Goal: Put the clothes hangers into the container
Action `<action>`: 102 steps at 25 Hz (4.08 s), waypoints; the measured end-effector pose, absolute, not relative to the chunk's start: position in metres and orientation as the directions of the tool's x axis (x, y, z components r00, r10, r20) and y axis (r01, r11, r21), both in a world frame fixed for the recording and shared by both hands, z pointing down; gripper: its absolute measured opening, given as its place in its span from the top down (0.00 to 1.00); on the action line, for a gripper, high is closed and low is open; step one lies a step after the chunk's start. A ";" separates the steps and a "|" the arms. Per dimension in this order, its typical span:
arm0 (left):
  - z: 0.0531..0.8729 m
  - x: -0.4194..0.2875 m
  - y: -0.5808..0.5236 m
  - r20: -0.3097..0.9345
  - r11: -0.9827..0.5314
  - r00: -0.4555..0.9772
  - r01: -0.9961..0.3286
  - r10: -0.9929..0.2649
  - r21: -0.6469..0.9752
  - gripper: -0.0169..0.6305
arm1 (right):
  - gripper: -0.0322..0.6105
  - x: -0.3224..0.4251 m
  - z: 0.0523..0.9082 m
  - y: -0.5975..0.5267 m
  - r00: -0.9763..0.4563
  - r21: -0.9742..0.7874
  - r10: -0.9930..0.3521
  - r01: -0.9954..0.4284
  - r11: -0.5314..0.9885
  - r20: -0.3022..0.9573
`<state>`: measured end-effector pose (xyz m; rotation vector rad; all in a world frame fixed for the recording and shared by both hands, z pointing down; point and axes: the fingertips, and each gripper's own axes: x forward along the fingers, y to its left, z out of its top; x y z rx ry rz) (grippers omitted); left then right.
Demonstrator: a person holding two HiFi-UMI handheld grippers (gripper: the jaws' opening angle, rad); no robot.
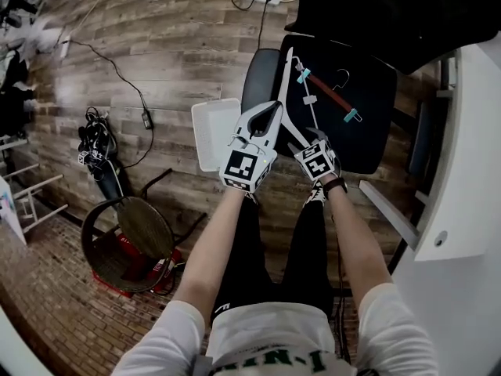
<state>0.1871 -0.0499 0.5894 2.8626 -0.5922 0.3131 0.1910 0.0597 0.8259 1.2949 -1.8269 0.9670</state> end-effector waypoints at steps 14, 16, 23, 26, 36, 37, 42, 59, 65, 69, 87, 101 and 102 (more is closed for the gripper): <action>0.614 0.187 -0.060 0.236 -0.917 0.914 -0.370 -0.331 0.147 0.96 | 0.76 0.194 0.914 0.047 -0.158 -0.076 -0.357 -0.969 0.235 0.920; 0.609 0.186 -0.060 0.235 -0.920 0.915 -0.365 -0.327 0.142 0.96 | 0.76 0.195 0.912 0.048 -0.153 -0.071 -0.359 -0.970 0.232 0.921; 0.598 0.187 -0.059 0.230 -0.918 0.914 -0.371 -0.335 0.137 0.96 | 0.76 0.199 0.884 0.057 -0.165 -0.062 -0.386 -0.962 0.266 0.907; 0.591 0.191 -0.053 0.230 -0.917 0.913 -0.374 -0.337 0.140 0.96 | 0.76 0.203 0.870 0.067 -0.168 -0.055 -0.380 -0.956 0.289 0.910; 0.550 0.200 -0.035 0.208 -0.917 0.916 -0.374 -0.342 0.139 0.96 | 0.76 0.221 0.802 0.112 -0.119 0.018 -0.434 -0.954 0.299 0.893; 0.546 0.201 -0.033 0.208 -0.917 0.917 -0.373 -0.342 0.139 0.96 | 0.76 0.223 0.794 0.118 -0.113 0.023 -0.441 -0.956 0.293 0.890; 0.521 0.199 -0.021 0.201 -0.916 0.916 -0.377 -0.348 0.134 0.96 | 0.76 0.237 0.748 0.148 -0.089 0.027 -0.479 -0.973 0.230 0.873; 0.454 0.110 -0.027 0.162 -0.833 0.840 -0.538 -0.517 0.131 0.96 | 0.76 0.190 0.629 0.111 -0.133 0.040 -0.593 -0.962 0.269 0.794; 0.460 0.020 -0.052 0.174 -0.739 0.750 -0.660 -0.638 0.135 0.96 | 0.76 0.113 0.622 0.065 -0.229 0.001 -0.579 -0.929 0.369 0.782; 0.468 -0.041 -0.062 0.192 -0.662 0.676 -0.737 -0.712 0.137 0.96 | 0.76 0.059 0.623 0.042 -0.301 -0.019 -0.548 -0.888 0.460 0.780; 0.550 -0.204 -0.111 0.232 -0.518 0.538 -0.843 -0.810 0.145 0.96 | 0.76 -0.122 0.718 -0.011 -0.434 -0.110 -0.370 -0.758 0.643 0.821; 0.733 -0.234 -0.149 0.292 -0.533 0.558 -0.829 -0.776 0.168 0.96 | 0.76 -0.166 0.908 0.001 -0.430 -0.232 -0.175 -0.736 0.636 0.886; 0.749 -0.235 -0.151 0.301 -0.534 0.559 -0.828 -0.772 0.169 0.96 | 0.76 -0.167 0.923 0.003 -0.432 -0.245 -0.162 -0.739 0.627 0.888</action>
